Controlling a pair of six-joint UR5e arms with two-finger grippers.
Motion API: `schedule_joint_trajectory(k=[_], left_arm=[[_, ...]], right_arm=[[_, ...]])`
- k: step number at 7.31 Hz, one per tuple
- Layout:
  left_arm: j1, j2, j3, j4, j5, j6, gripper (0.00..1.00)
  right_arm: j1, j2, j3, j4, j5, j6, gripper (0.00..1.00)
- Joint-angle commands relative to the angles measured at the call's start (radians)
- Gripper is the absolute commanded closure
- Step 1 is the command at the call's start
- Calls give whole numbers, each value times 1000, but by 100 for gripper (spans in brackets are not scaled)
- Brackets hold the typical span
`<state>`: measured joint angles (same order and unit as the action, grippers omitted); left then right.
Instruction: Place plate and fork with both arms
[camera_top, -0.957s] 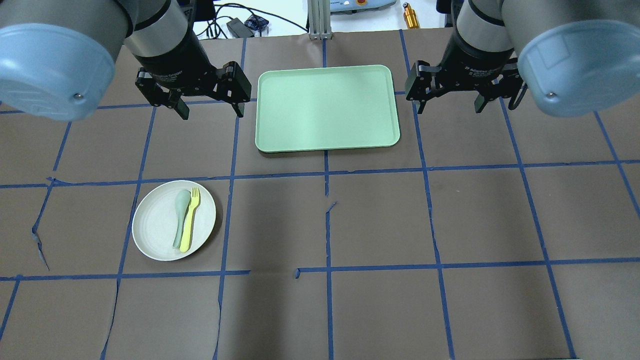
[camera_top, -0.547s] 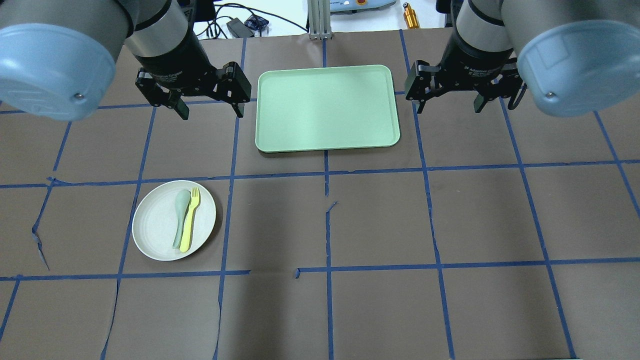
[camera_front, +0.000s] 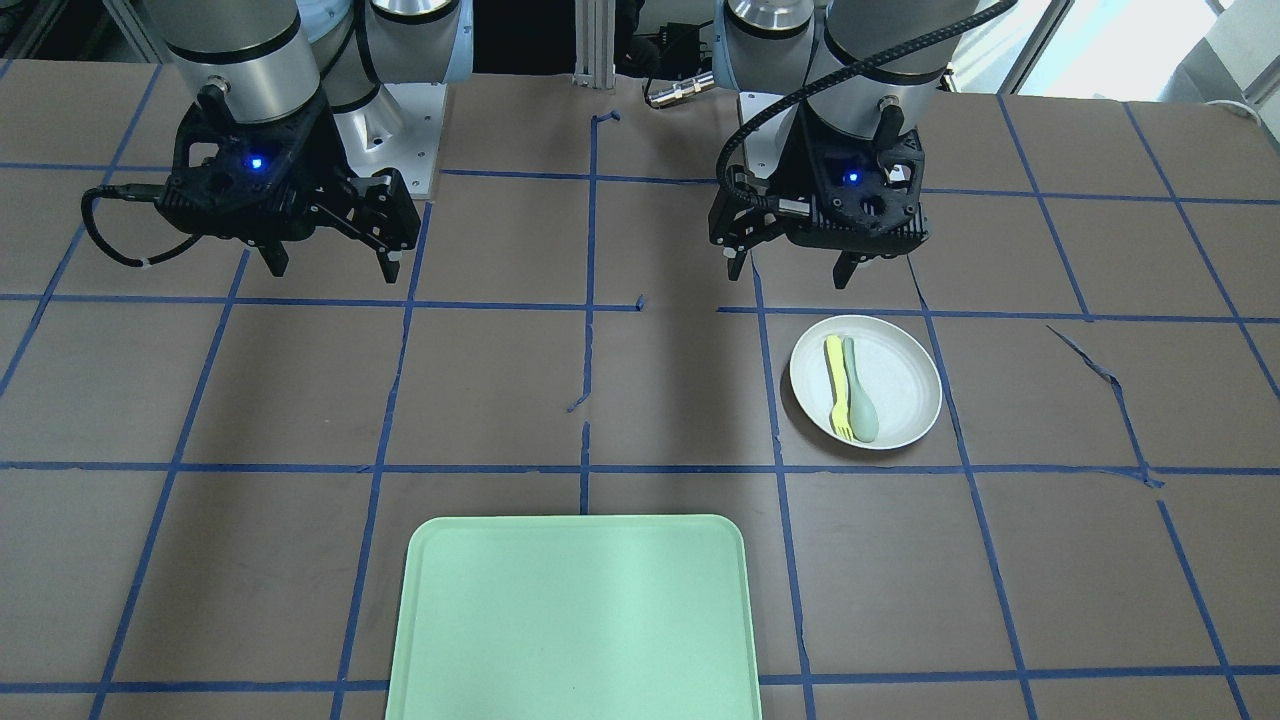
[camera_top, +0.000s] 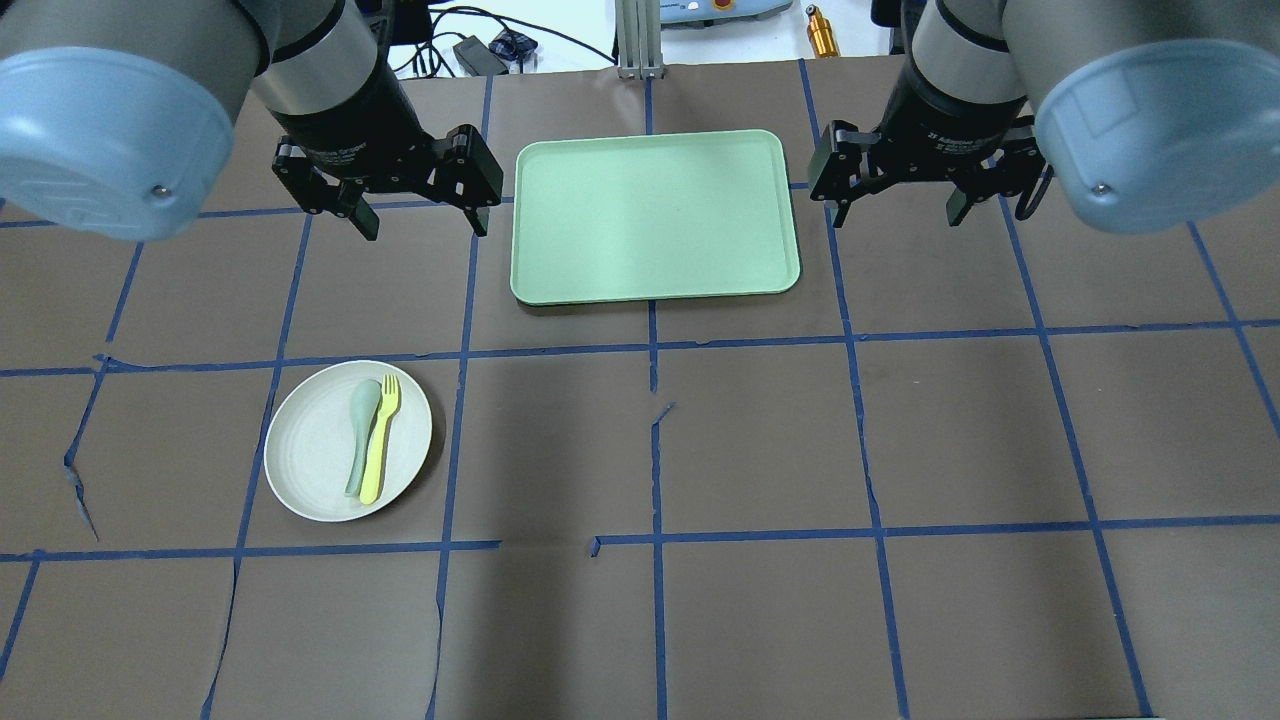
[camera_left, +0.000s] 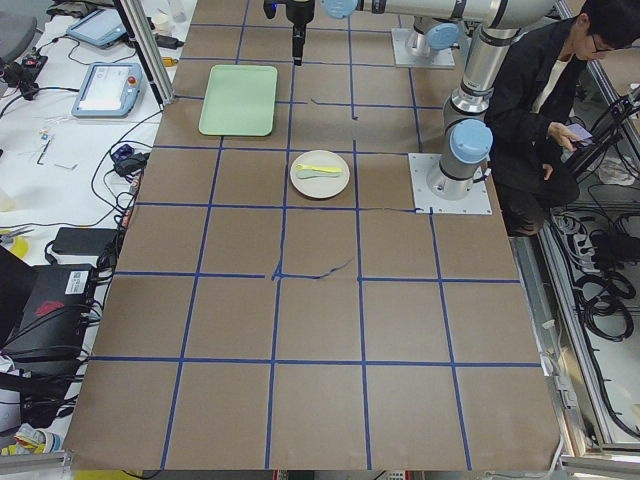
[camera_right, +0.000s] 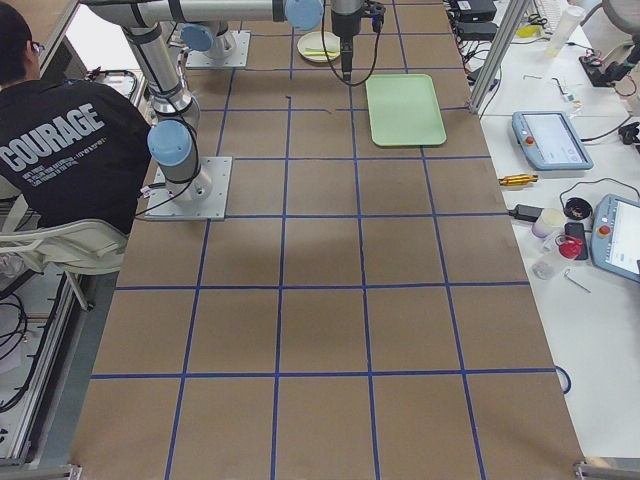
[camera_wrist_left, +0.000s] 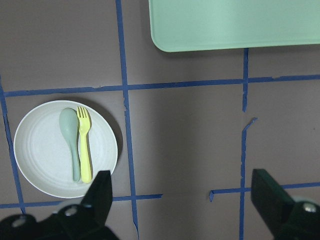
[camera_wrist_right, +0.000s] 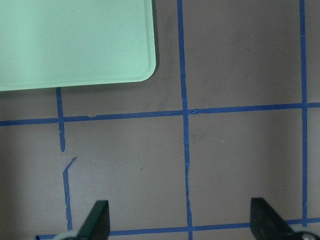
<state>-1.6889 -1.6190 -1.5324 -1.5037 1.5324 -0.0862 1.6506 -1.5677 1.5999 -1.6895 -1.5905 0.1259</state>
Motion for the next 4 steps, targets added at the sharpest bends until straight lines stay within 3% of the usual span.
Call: schedule_joint_trajectory(k=[1,4], left_arm=[[0,1,0,-1,0,0,0],[1,-5,0,3,2,3,0]], right_arm=[[0,0,0,1,0,0,0],[0,0,3,2,-3,0,0]])
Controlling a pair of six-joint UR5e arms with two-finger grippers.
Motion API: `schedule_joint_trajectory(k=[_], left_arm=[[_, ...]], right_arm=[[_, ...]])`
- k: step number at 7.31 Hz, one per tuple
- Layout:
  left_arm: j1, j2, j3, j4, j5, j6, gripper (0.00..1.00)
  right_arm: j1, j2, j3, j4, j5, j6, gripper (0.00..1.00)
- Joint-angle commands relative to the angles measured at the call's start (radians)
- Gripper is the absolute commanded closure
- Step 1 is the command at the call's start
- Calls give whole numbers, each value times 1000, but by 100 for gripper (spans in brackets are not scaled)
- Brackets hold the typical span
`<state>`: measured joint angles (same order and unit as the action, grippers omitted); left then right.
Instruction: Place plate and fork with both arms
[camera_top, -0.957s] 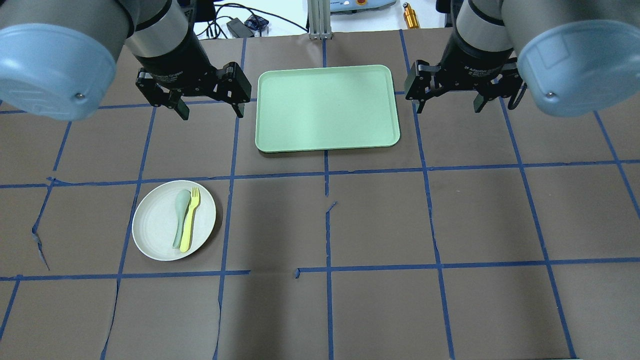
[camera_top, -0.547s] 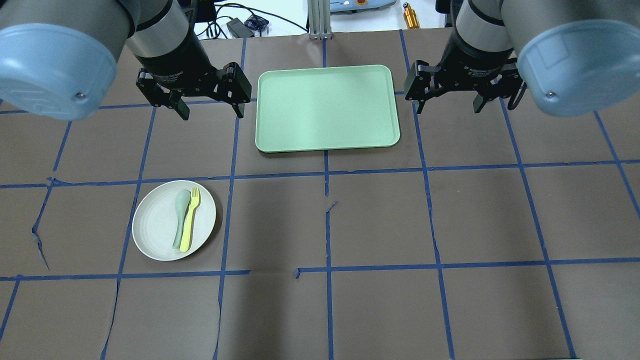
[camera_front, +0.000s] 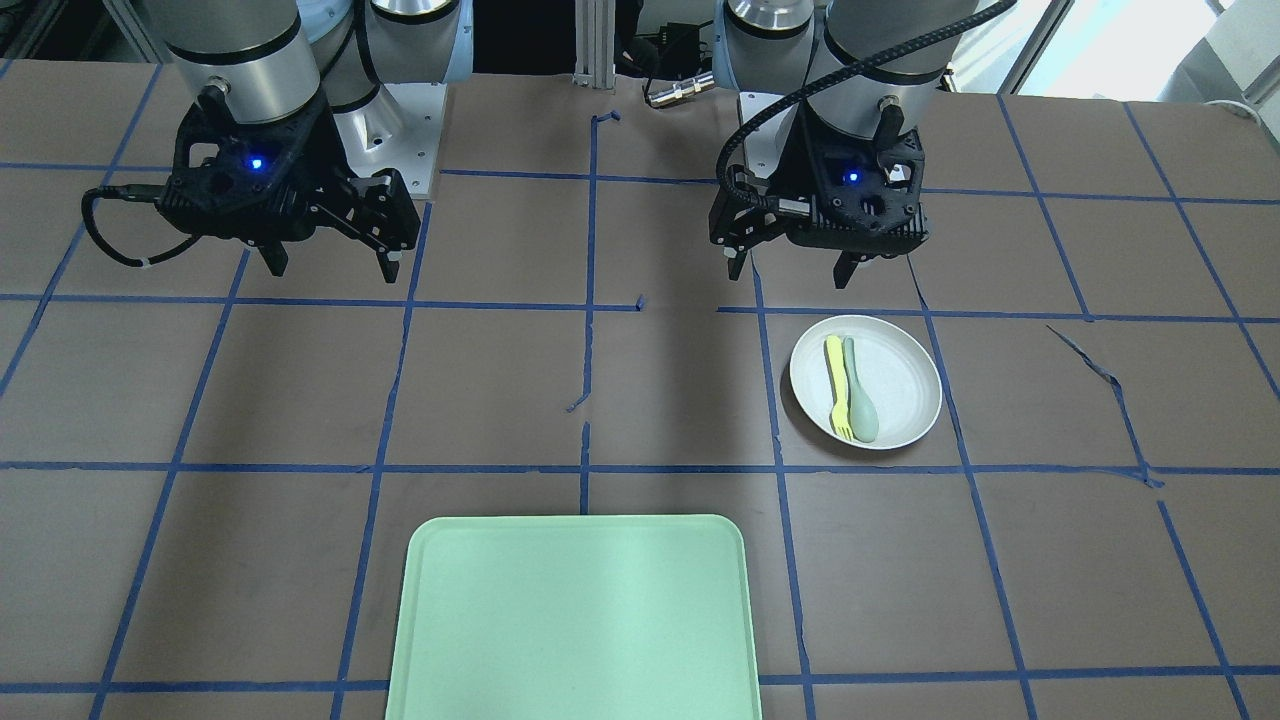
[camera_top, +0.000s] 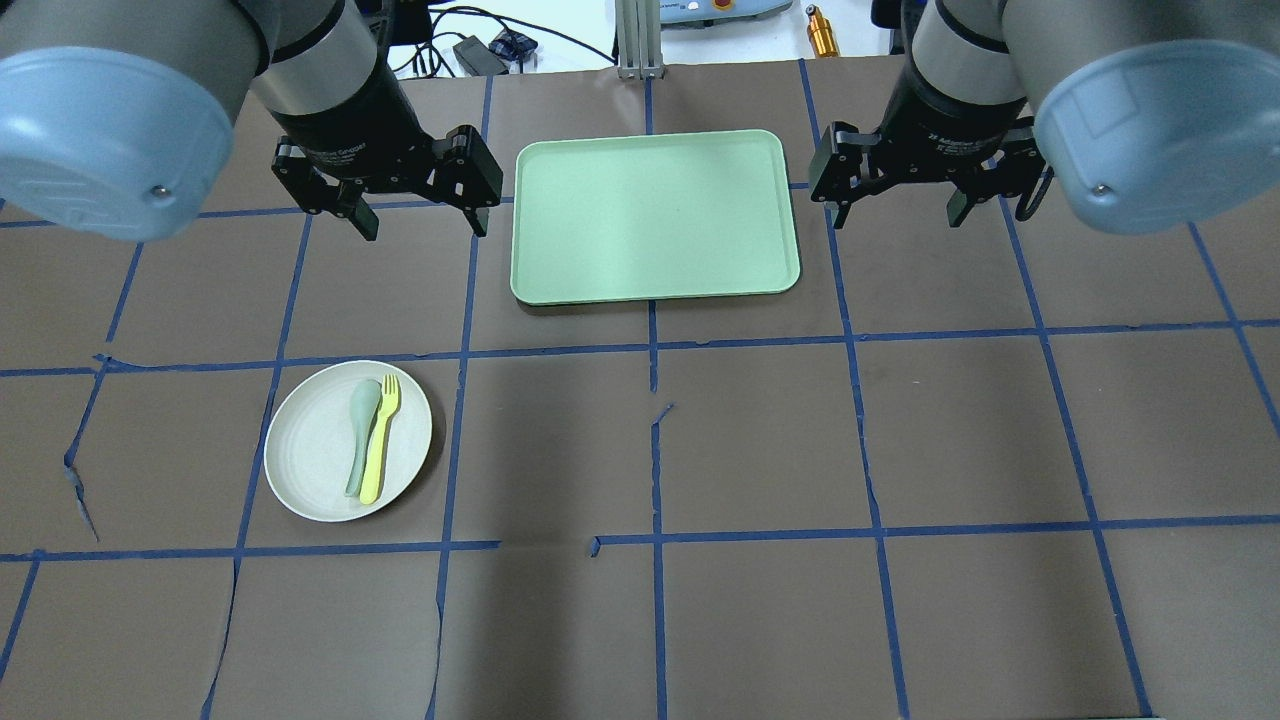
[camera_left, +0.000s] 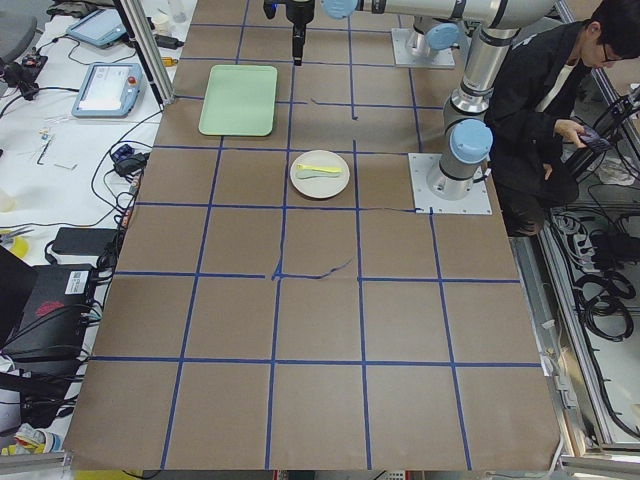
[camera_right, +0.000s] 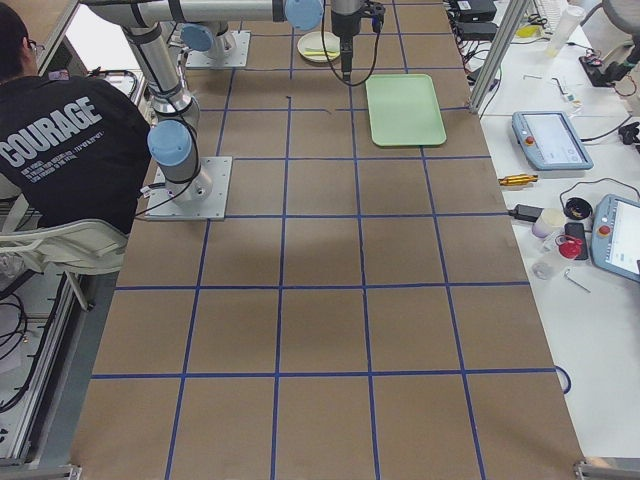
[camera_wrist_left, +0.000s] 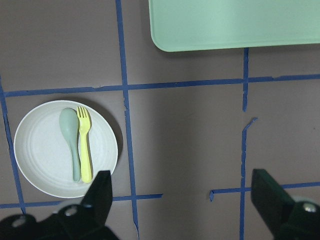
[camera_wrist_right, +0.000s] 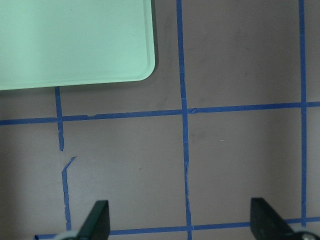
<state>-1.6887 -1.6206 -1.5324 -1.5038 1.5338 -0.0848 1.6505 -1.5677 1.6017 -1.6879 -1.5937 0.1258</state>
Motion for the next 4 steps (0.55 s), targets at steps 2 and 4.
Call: schedule_joint_trajectory(k=[2,4], left_arm=[[105,-19,-40,-9,23,122,2],[380,-25,-269,137,12,375,15]], right_arm=[[-1,0,1,2,-11,0,0],[0,0,10,2,-11,0,0]])
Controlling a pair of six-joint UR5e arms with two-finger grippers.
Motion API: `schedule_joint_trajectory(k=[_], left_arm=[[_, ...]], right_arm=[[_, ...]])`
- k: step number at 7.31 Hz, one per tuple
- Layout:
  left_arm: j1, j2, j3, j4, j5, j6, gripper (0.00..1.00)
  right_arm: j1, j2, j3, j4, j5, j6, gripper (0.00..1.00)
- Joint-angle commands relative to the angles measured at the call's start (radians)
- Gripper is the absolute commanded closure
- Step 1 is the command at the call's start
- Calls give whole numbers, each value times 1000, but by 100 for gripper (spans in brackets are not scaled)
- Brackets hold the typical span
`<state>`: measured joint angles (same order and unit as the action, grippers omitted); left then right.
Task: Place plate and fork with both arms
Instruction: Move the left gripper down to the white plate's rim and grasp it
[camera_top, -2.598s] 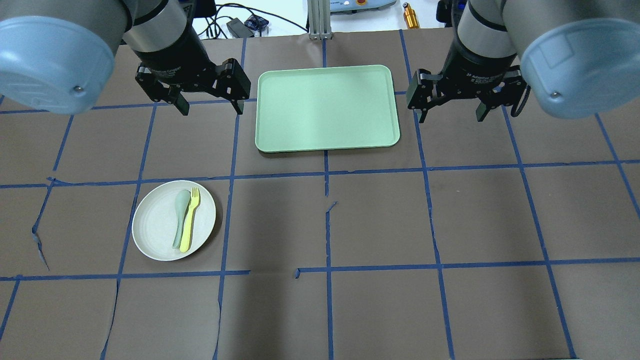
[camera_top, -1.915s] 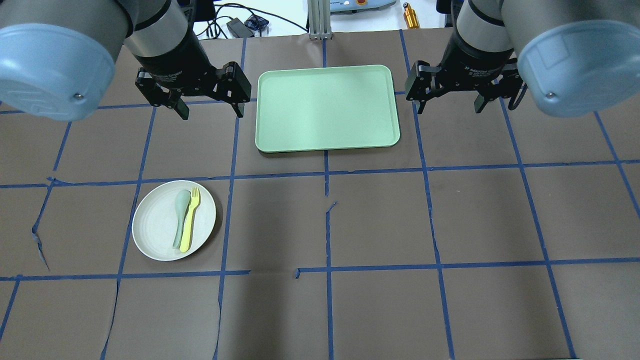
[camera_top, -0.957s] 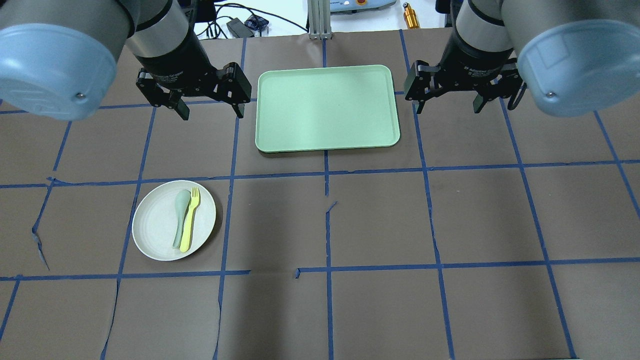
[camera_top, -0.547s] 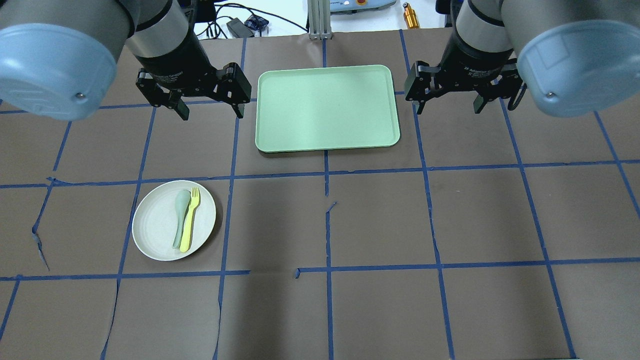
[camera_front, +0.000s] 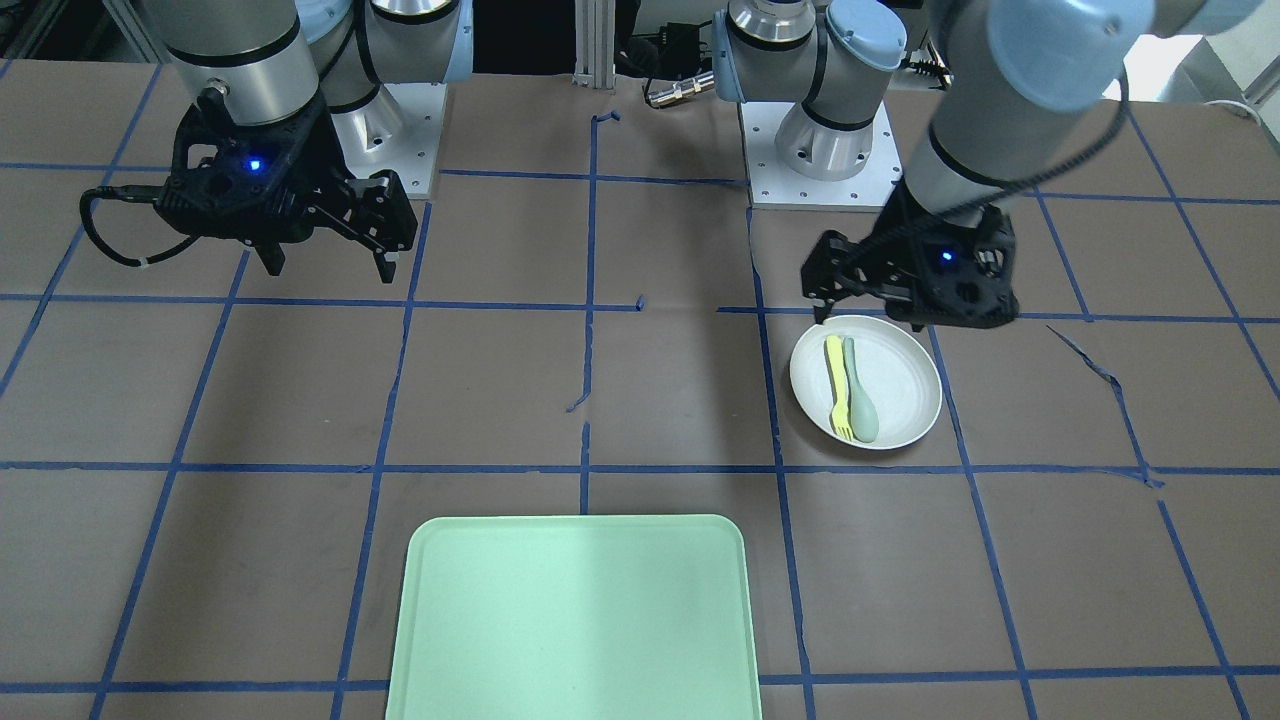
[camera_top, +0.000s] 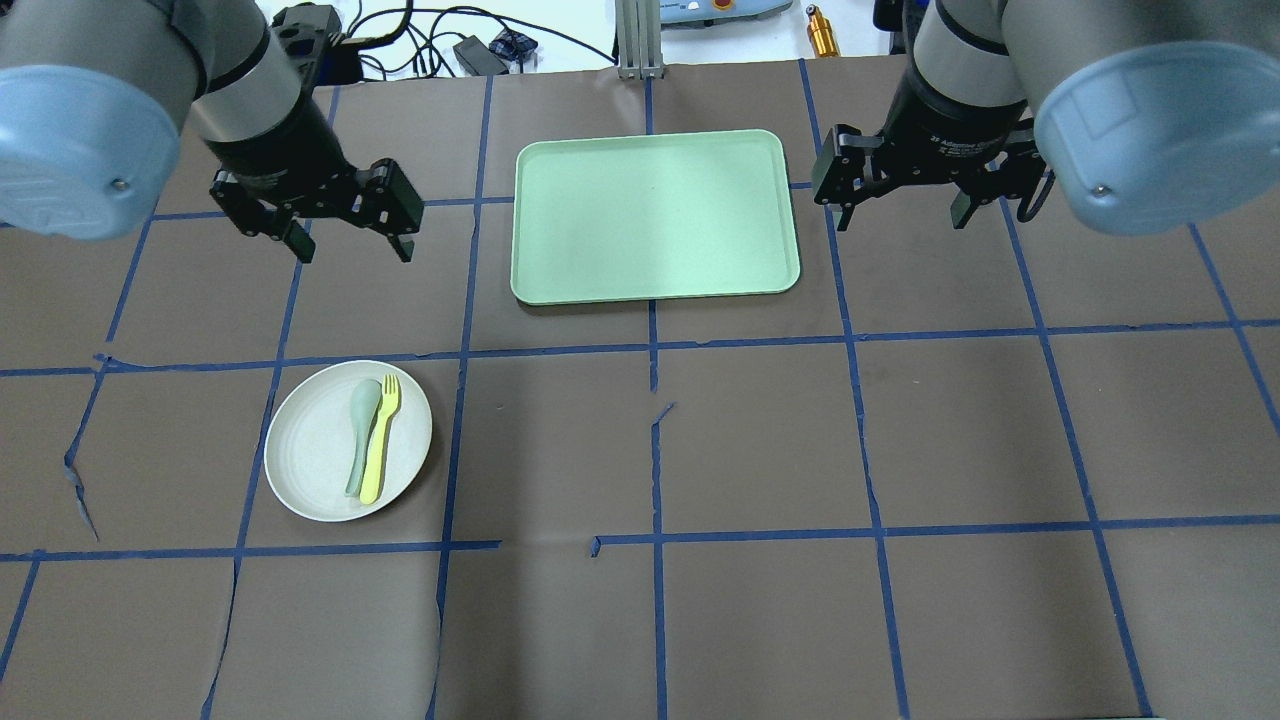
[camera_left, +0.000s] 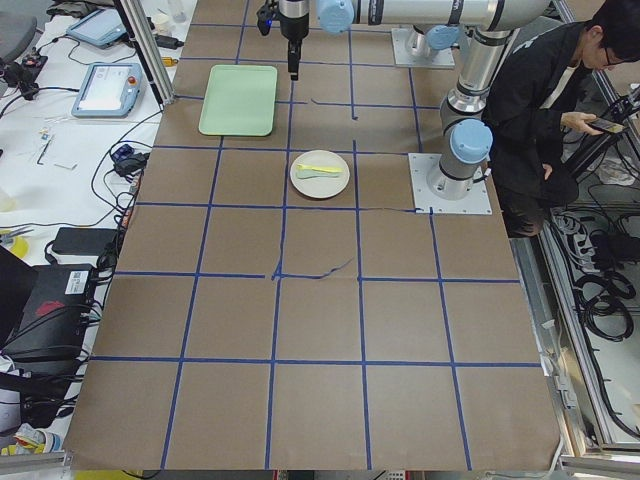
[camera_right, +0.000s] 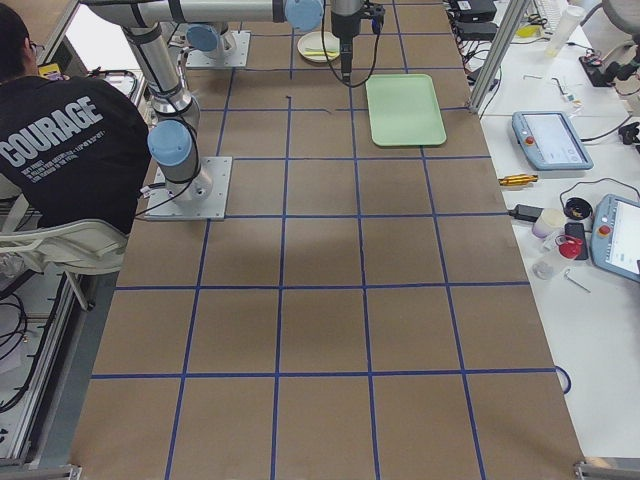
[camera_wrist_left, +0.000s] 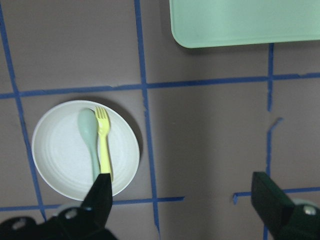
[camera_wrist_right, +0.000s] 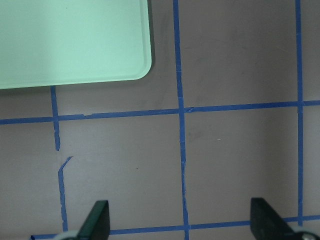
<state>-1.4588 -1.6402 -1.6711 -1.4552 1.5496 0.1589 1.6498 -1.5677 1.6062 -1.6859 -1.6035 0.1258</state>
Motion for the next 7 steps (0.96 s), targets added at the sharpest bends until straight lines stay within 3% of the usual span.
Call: schedule_joint_trajectory(k=[1,3,4,6,7], left_arm=[[216,-18,-279,299,3,225,16],[372,-55,-531,653,-9,405,16],[412,-73,-573,706,-37,434,19],[417,-118,-578,707,-51,432,51],[420,-127,-578,707,-45,436,82]], right_arm=[[1,0,5,0,1,0,0],[1,0,6,0,-1,0,0],[1,-2,8,0,-1,0,0],[2,0,8,0,-1,0,0],[2,-2,8,0,-1,0,0]])
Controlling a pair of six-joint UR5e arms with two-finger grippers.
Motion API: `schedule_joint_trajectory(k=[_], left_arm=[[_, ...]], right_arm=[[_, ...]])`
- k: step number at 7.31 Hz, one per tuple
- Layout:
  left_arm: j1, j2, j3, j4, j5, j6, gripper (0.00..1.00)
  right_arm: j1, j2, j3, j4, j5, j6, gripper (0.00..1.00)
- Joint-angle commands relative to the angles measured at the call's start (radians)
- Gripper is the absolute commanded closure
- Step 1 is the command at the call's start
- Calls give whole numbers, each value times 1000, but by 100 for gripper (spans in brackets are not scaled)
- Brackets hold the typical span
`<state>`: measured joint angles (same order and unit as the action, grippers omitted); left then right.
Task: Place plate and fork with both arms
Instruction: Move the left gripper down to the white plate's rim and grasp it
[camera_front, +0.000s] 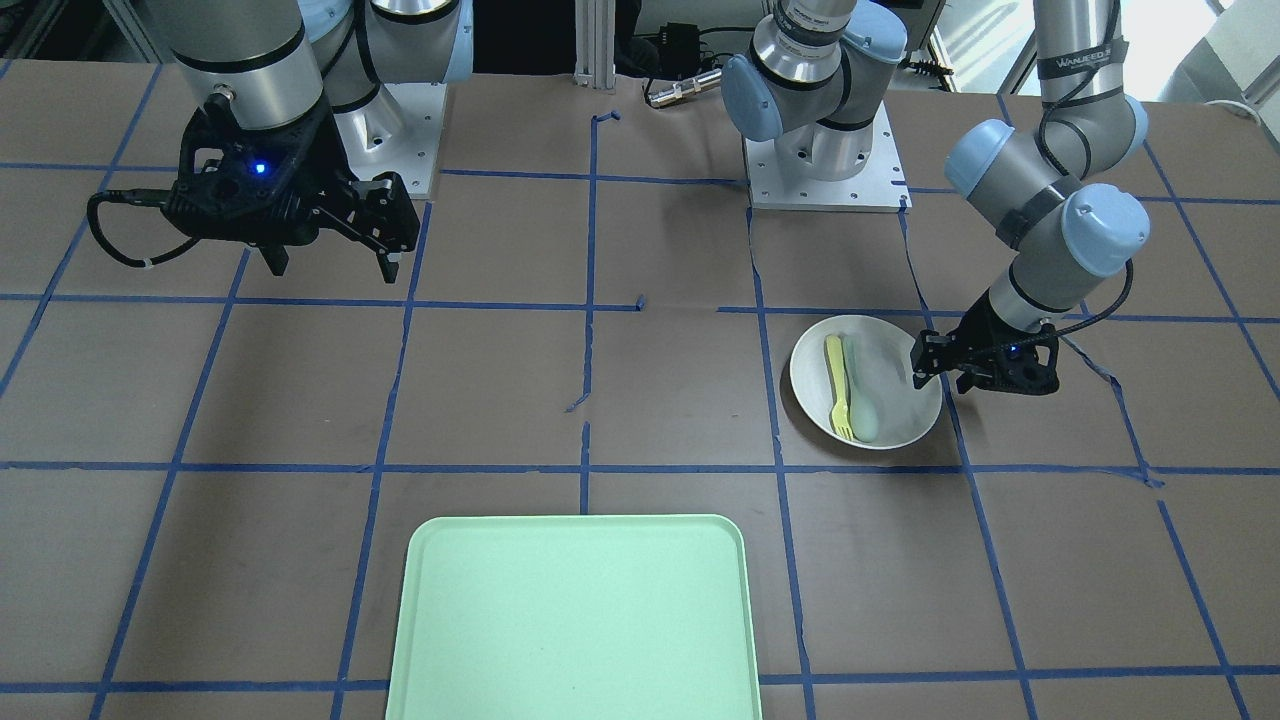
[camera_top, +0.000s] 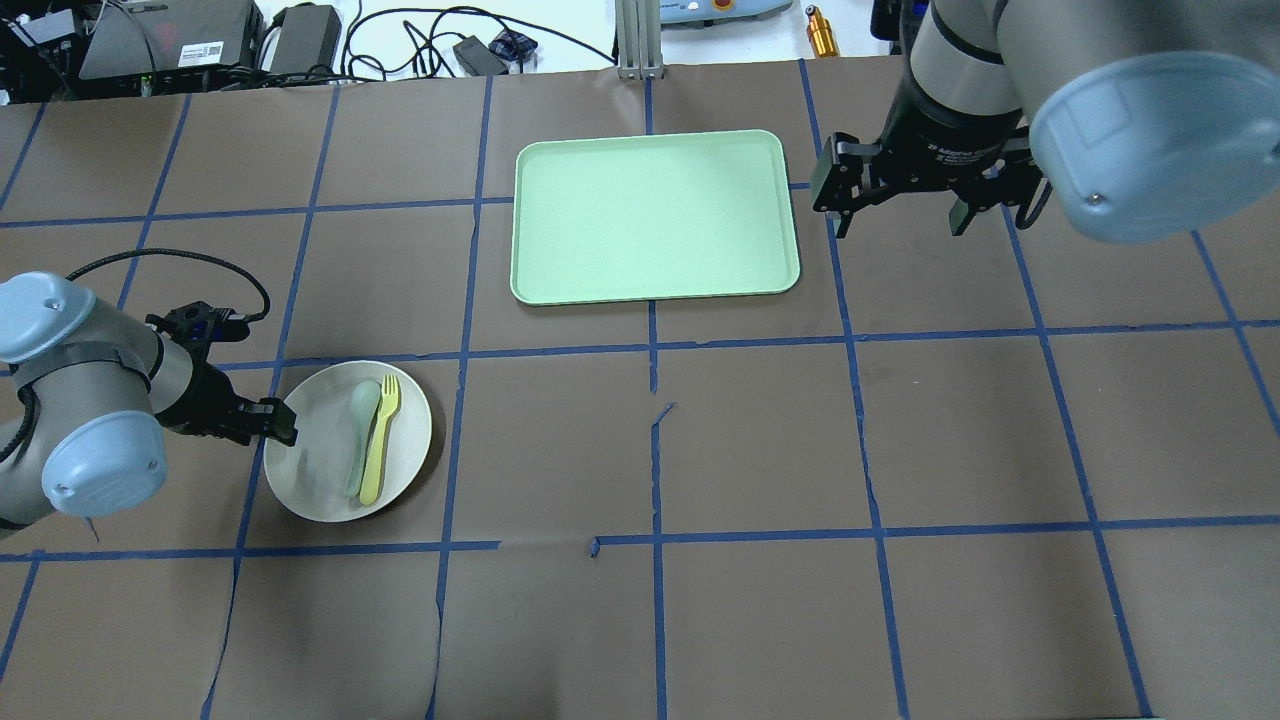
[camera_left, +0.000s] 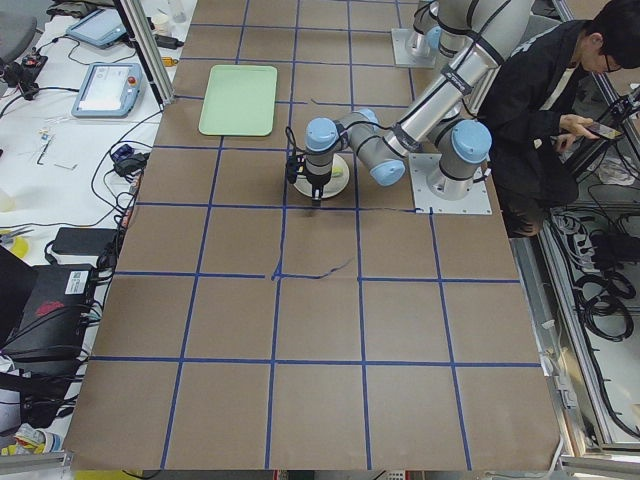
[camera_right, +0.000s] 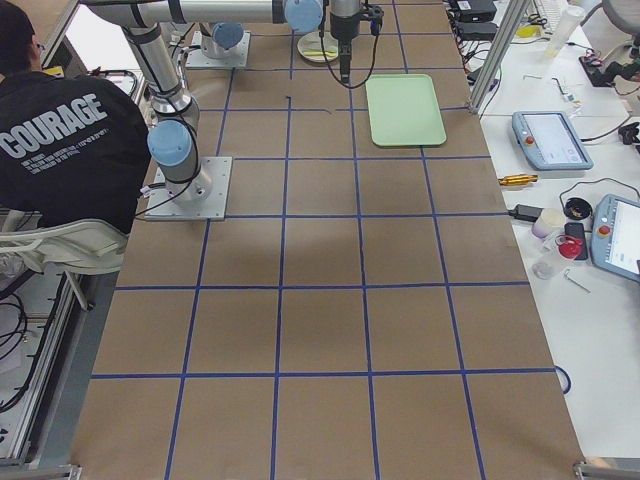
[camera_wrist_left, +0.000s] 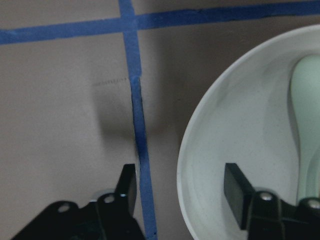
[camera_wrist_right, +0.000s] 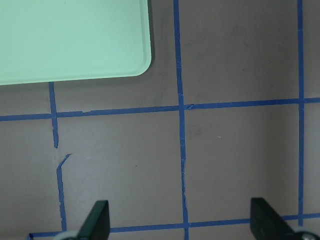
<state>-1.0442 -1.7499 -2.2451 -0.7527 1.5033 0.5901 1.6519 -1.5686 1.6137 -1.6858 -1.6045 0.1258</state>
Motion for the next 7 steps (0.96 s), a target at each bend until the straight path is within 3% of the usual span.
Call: schedule_joint_trajectory(k=[1,3,4,6,7], left_arm=[[6,-19,7,3,3,2,100],[-2,-11,31,-40,-6,-1,100],[-14,-7,101,-148,-84,-10,100],[-29,-48,346,-465,-329,-61,100],[-109,-87,433,-499,-347,-134,100]], right_arm=[[0,1,0,0,0,0,0],[0,1,0,0,0,0,0],[0,1,0,0,0,0,0],[0,1,0,0,0,0,0],[0,2,0,-2,0,-1,0]])
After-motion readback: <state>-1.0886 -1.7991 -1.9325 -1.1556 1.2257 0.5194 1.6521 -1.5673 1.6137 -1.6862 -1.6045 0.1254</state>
